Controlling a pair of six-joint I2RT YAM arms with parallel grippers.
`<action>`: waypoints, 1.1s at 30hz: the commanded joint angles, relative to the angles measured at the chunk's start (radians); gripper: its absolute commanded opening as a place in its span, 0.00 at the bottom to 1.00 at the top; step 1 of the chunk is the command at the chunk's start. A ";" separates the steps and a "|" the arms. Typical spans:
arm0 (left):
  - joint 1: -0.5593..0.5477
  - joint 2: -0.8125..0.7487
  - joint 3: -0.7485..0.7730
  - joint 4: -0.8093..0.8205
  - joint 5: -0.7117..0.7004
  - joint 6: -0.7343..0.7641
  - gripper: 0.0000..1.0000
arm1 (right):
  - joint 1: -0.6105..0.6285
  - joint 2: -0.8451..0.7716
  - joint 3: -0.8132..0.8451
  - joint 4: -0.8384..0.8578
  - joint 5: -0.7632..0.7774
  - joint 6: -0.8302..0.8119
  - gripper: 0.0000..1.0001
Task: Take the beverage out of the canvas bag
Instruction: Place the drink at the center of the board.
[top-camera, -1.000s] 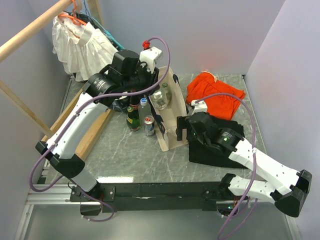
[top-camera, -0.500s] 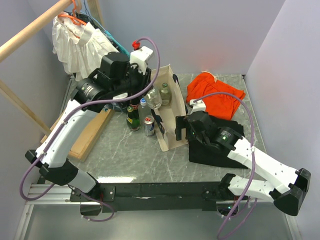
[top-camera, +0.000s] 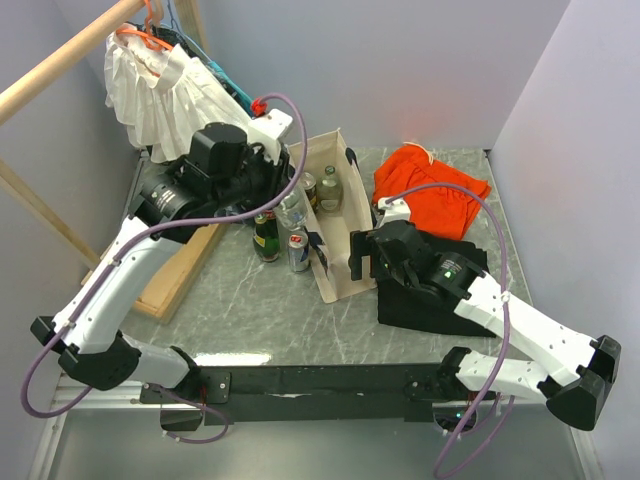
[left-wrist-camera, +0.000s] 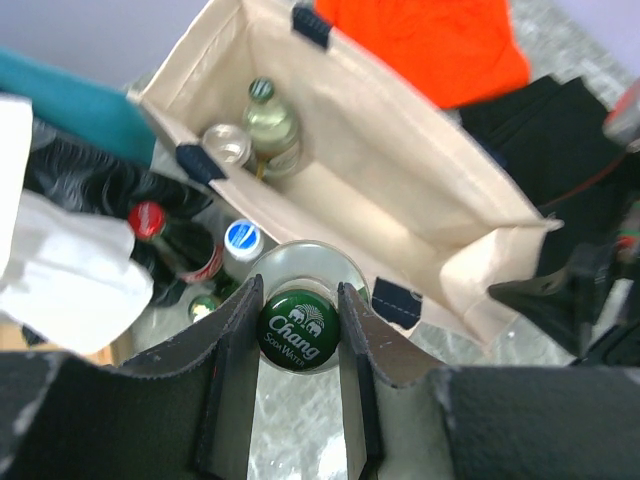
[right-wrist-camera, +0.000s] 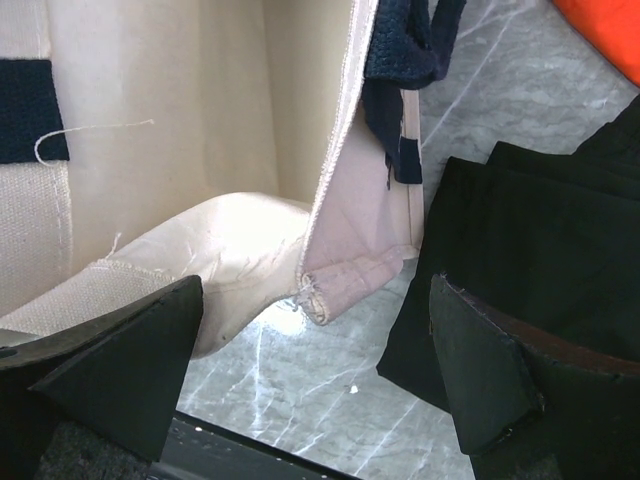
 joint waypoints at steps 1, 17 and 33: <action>-0.004 -0.104 -0.037 0.210 -0.071 -0.015 0.01 | 0.007 -0.011 0.033 -0.015 0.008 -0.014 1.00; -0.004 -0.175 -0.166 0.218 -0.128 -0.048 0.01 | 0.007 -0.020 0.020 -0.010 0.002 -0.011 1.00; 0.012 -0.222 -0.287 0.245 -0.143 -0.081 0.01 | 0.010 -0.031 -0.003 -0.005 0.005 -0.003 1.00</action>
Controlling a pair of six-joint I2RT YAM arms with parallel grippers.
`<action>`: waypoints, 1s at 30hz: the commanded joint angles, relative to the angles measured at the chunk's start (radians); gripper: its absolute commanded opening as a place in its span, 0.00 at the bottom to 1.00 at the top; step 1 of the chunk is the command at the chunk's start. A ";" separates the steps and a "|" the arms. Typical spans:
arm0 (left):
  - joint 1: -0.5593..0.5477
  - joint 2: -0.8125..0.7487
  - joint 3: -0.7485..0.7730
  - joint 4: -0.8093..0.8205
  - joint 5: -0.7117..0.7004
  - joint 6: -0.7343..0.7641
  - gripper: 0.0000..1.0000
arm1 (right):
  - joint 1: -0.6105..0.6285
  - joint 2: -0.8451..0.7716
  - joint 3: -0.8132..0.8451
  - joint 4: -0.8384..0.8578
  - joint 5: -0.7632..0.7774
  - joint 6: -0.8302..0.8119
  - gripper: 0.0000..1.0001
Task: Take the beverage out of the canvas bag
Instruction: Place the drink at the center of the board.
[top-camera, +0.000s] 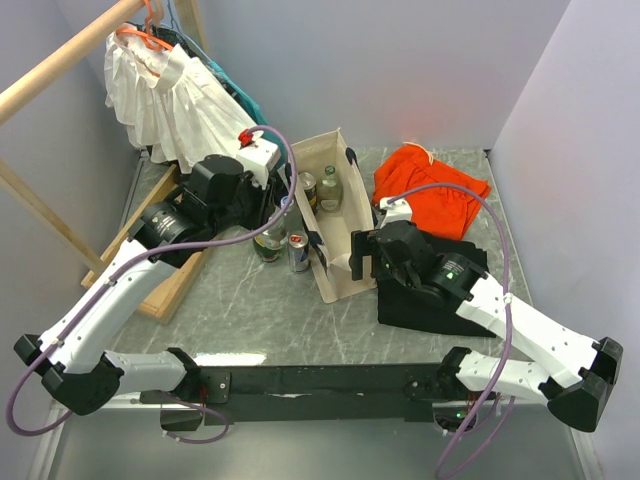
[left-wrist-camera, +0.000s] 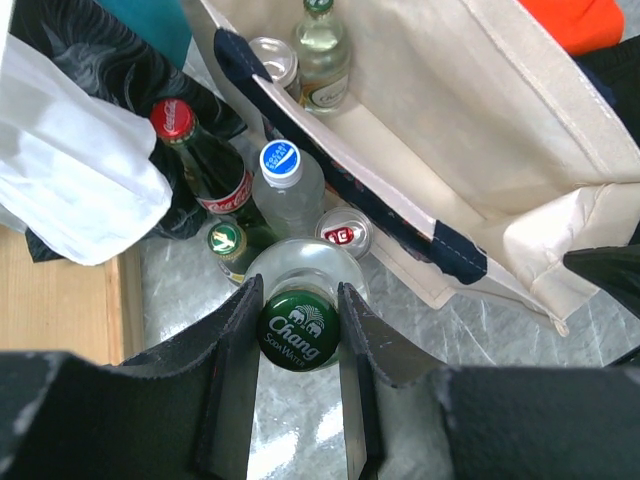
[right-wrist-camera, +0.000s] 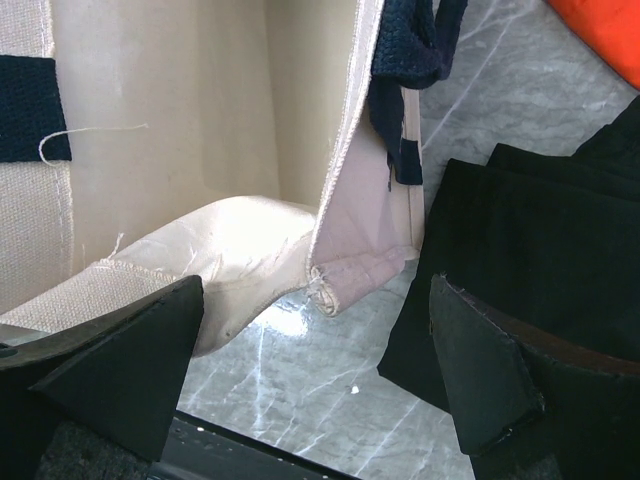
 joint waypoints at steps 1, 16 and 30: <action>0.014 -0.063 0.018 0.180 -0.008 -0.026 0.01 | 0.007 -0.017 -0.001 -0.002 0.000 -0.006 1.00; 0.135 -0.083 -0.111 0.241 0.114 -0.051 0.01 | 0.008 -0.004 0.004 0.001 -0.006 -0.006 1.00; 0.140 -0.106 -0.212 0.292 0.144 -0.095 0.01 | 0.008 0.021 0.012 0.009 -0.012 -0.015 1.00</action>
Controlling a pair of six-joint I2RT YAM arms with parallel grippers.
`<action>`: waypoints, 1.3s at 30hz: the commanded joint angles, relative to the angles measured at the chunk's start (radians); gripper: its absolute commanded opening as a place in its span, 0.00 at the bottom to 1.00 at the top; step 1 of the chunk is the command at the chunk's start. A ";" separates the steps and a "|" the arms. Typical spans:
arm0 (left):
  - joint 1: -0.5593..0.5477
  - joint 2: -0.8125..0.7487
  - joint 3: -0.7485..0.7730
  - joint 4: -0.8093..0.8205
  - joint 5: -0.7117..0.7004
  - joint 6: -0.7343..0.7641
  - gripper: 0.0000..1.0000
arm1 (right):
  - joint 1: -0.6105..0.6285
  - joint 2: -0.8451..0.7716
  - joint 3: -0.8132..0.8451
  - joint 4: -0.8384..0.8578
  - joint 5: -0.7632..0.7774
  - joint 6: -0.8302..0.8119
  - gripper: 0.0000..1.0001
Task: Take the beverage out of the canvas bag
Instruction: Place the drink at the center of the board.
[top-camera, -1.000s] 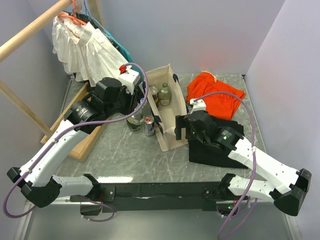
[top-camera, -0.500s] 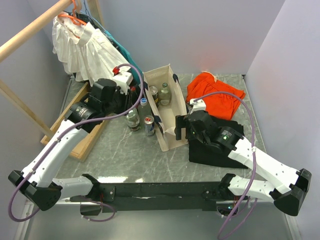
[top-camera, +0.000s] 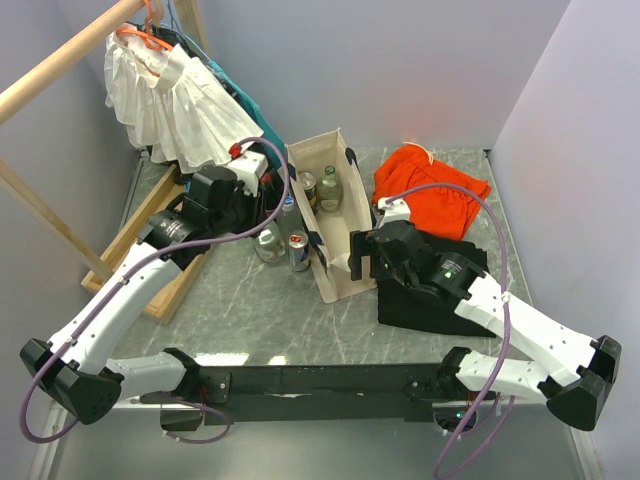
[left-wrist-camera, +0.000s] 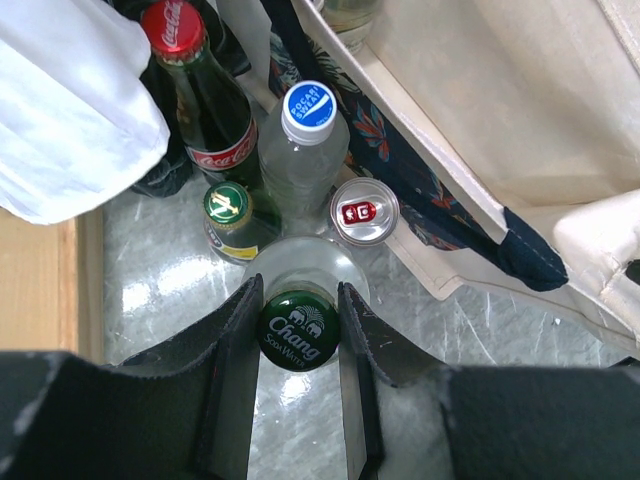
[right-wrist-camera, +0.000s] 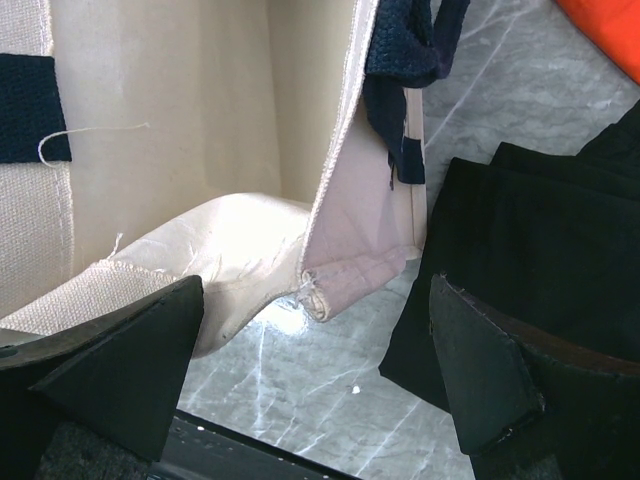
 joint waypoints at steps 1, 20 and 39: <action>0.004 -0.067 0.005 0.182 0.025 -0.029 0.01 | 0.007 0.010 0.015 0.007 -0.007 -0.014 1.00; 0.004 -0.045 -0.112 0.261 0.012 -0.047 0.01 | 0.008 0.013 0.012 -0.003 0.007 -0.010 1.00; 0.004 0.019 -0.178 0.330 -0.018 -0.058 0.01 | 0.010 0.000 -0.010 0.001 0.036 -0.007 1.00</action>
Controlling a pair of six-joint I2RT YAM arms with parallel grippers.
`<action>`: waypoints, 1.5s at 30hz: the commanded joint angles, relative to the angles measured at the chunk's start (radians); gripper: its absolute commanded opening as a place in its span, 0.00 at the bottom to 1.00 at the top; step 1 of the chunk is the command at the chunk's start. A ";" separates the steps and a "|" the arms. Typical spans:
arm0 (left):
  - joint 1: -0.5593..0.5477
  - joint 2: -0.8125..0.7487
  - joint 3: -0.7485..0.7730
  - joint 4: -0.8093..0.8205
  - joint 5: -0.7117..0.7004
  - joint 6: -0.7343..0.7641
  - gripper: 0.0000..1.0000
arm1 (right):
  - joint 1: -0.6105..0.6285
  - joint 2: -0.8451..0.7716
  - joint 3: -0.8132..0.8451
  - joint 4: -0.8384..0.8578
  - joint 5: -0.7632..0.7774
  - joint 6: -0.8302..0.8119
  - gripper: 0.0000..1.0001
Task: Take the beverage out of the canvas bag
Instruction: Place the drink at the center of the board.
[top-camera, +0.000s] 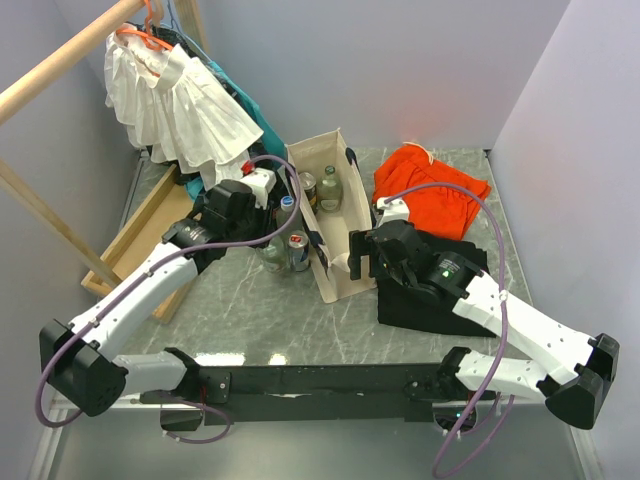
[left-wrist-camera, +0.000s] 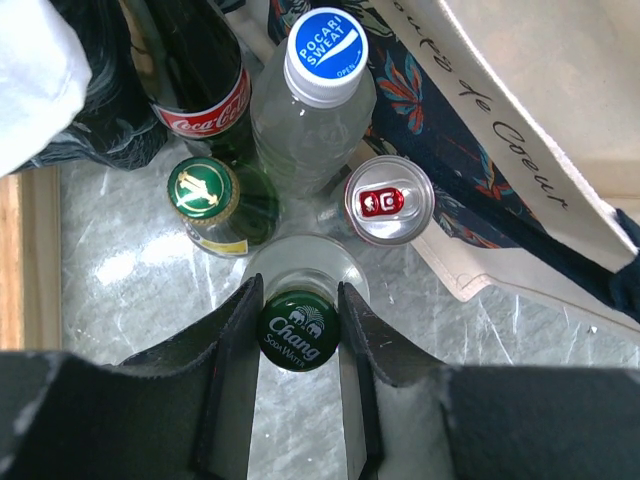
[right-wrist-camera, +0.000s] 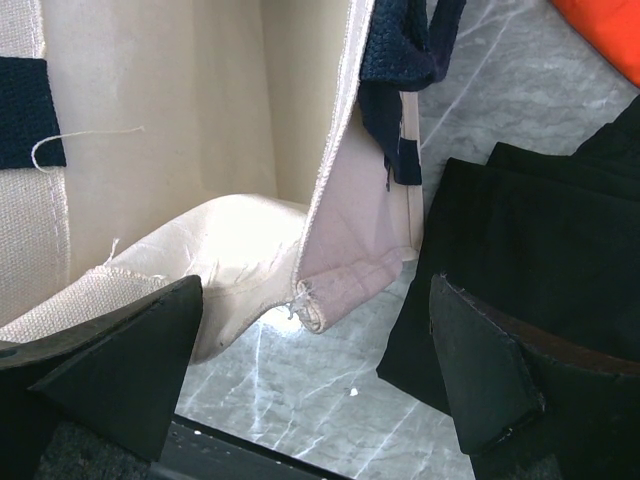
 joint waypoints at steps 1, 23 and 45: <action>0.004 -0.016 0.013 0.178 -0.015 -0.020 0.01 | 0.008 -0.013 -0.011 -0.003 0.024 -0.007 1.00; 0.004 0.054 -0.017 0.220 -0.044 -0.023 0.01 | 0.008 0.007 -0.002 0.001 0.023 -0.021 1.00; 0.004 0.093 -0.014 0.234 -0.058 -0.036 0.01 | 0.007 0.012 -0.013 -0.002 0.032 -0.027 1.00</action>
